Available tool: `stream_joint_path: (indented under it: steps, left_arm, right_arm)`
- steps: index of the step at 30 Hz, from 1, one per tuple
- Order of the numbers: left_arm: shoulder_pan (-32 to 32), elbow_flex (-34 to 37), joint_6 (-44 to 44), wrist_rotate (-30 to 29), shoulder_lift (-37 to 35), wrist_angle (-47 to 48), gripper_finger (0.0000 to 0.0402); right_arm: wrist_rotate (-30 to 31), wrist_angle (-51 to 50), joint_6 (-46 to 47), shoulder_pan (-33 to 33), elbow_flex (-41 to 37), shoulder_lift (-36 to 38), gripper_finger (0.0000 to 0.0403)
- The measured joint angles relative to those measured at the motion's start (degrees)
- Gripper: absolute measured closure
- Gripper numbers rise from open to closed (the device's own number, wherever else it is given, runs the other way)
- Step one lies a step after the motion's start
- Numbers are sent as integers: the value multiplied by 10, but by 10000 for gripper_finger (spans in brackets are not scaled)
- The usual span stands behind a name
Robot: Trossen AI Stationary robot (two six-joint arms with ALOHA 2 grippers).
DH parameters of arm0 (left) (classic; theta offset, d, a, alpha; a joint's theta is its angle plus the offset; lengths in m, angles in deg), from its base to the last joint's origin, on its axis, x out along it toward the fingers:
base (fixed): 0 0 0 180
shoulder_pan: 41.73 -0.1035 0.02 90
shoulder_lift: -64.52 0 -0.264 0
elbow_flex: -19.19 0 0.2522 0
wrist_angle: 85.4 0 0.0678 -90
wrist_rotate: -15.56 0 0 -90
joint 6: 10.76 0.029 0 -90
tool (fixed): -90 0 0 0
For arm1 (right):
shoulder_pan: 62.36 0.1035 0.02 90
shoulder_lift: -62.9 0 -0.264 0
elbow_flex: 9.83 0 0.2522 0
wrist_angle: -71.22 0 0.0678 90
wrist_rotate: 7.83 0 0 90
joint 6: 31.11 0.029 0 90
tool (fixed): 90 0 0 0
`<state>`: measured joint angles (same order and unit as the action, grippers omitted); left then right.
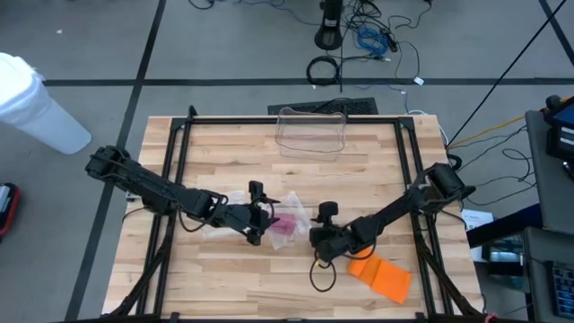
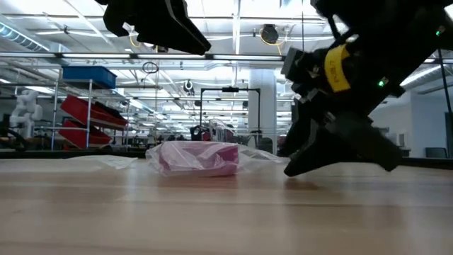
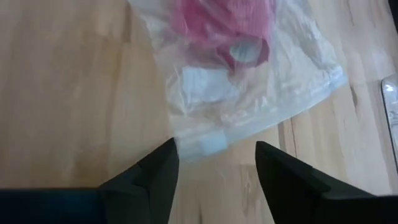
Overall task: Roll bandage
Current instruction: Close the zip bag
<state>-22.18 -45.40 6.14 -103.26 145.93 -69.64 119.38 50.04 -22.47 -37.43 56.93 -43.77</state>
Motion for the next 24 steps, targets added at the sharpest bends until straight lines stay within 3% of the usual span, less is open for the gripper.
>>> stream_joint_path:
  steps: [15, 21, 24]
  left_arm:
    - [0, 0, 0, 0, 0, 3, 149]
    - [0, 0, 0, 0, 0, 3, 149]
    - [0, 0, 0, 21, 0, 3, 149]
  right_arm:
    - [30, 43, 14, -17, 7, -22, 283]
    - [4, 26, 29, -16, 41, -22, 379]
    - [-16, -8, 57, -18, 74, -22, 396]
